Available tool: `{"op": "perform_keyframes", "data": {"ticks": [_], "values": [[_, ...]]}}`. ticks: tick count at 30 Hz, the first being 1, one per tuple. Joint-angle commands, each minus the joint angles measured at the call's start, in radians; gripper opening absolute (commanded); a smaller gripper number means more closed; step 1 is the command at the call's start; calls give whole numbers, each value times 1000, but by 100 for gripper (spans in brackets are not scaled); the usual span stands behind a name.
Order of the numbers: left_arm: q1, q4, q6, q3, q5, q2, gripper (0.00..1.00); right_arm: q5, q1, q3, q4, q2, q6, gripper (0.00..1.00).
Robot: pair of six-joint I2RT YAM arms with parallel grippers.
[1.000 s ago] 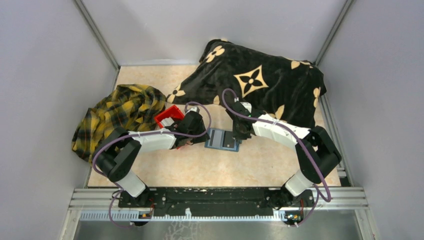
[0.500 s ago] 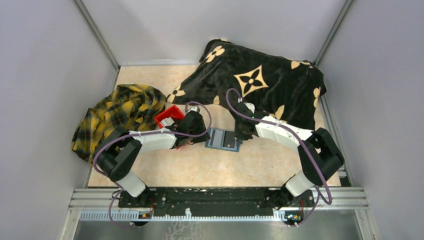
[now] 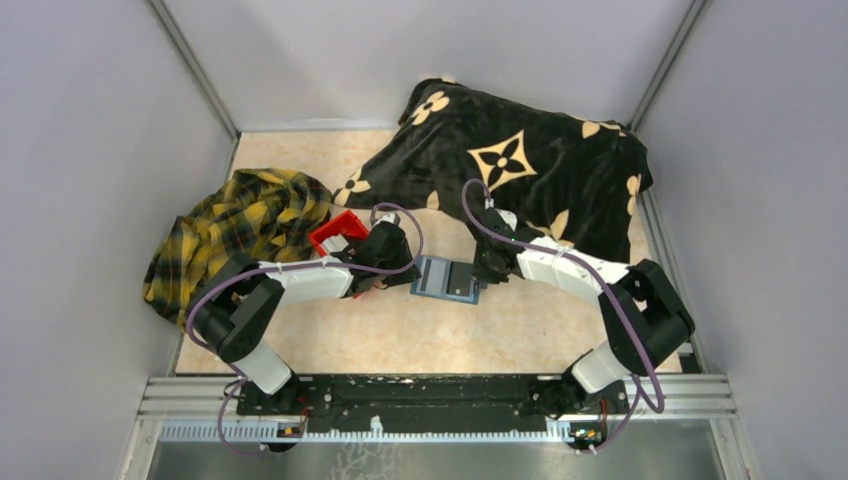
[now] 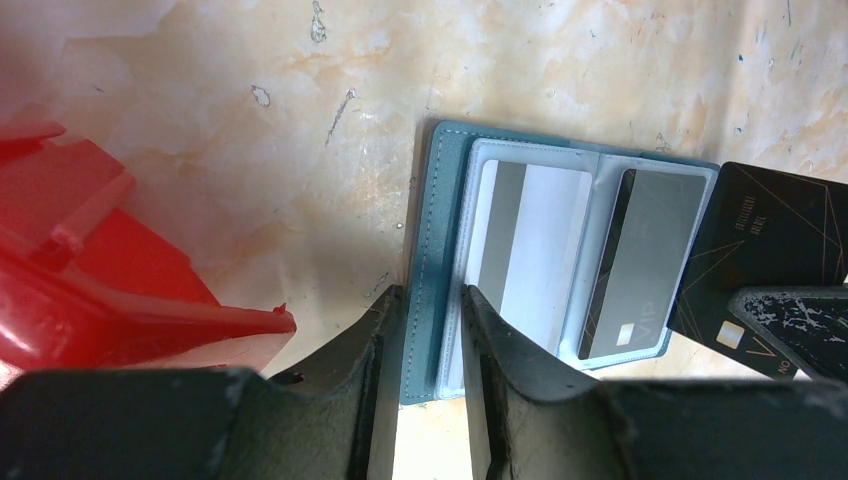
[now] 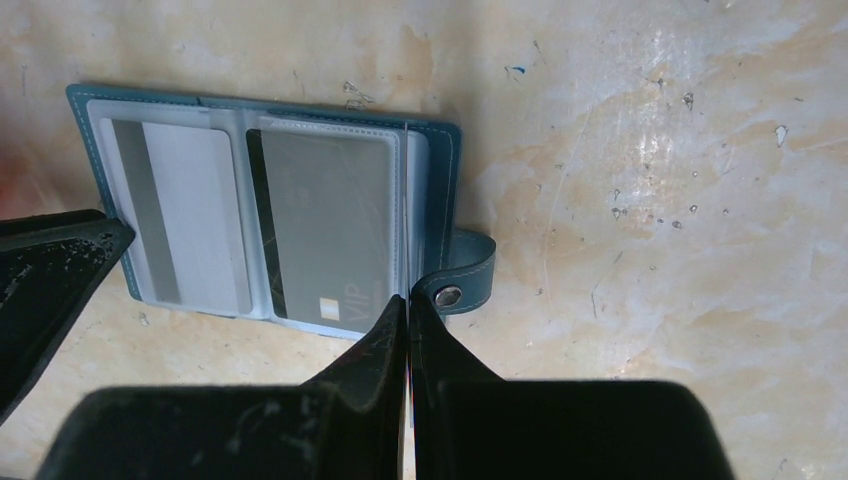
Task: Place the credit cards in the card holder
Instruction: Turn over the card slot in the card holder.
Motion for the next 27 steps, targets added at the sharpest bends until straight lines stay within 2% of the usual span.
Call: {"op": "perform_keyframes", "data": {"ticks": [1, 10, 17, 27], "values": [[-5, -43, 6, -25, 3, 32, 34, -5, -18, -14, 46, -52, 19, 0], [-7, -37, 0, -37, 8, 37, 34, -86, -39, -93, 146, -72, 63, 0], [-9, -38, -1, -44, 5, 36, 34, -155, -55, -192, 302, -147, 101, 0], [-13, -38, -9, -56, 4, 37, 34, -187, -55, -162, 356, -222, 88, 0]]}}
